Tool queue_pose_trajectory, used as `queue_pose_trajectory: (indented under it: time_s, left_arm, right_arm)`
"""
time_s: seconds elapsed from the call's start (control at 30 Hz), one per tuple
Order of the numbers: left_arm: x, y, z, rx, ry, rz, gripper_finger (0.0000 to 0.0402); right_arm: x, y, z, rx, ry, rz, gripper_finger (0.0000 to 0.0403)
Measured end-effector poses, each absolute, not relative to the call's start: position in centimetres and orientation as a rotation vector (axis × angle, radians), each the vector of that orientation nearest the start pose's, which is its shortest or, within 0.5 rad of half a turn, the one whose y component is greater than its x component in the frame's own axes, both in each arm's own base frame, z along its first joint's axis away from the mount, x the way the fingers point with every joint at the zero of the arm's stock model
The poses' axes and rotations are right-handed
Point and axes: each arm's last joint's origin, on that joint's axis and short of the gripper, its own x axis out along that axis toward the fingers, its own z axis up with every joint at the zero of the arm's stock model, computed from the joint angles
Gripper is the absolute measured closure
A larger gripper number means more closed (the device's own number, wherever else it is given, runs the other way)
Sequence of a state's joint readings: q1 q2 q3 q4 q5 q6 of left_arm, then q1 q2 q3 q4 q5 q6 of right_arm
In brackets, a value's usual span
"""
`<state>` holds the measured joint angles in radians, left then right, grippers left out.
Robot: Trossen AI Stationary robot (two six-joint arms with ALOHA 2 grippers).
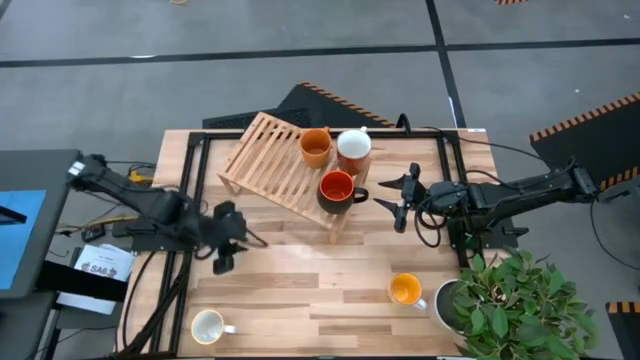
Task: Place coffee mugs
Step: Put the blue patterned mug on the shelf
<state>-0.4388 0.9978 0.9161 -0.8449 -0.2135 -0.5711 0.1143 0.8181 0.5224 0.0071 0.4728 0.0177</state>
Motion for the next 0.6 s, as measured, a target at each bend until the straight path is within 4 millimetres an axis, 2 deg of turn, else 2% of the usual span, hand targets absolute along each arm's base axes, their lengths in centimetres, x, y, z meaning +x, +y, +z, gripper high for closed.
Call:
queue_pose_trajectory:
  time_s: [0.2, 0.37, 0.6]
  left_arm:
    - [17.2, -9.1, 28.3, -0.269, 1.08, 0.173, 0.0296]
    - [18.0, -10.2, 28.1, -0.263, 1.145, 0.223, 0.0296]
    - [18.7, -10.8, 26.0, -0.204, 1.286, 0.316, 0.0282]
  right_arm:
    - [18.1, 0.8, 25.6, -0.066, 0.274, -0.359, 0.0163]
    - [18.1, 0.8, 25.6, -0.066, 0.274, -0.359, 0.0163]
    - [18.1, 0.8, 25.6, -0.066, 0.274, -0.359, 0.0163]
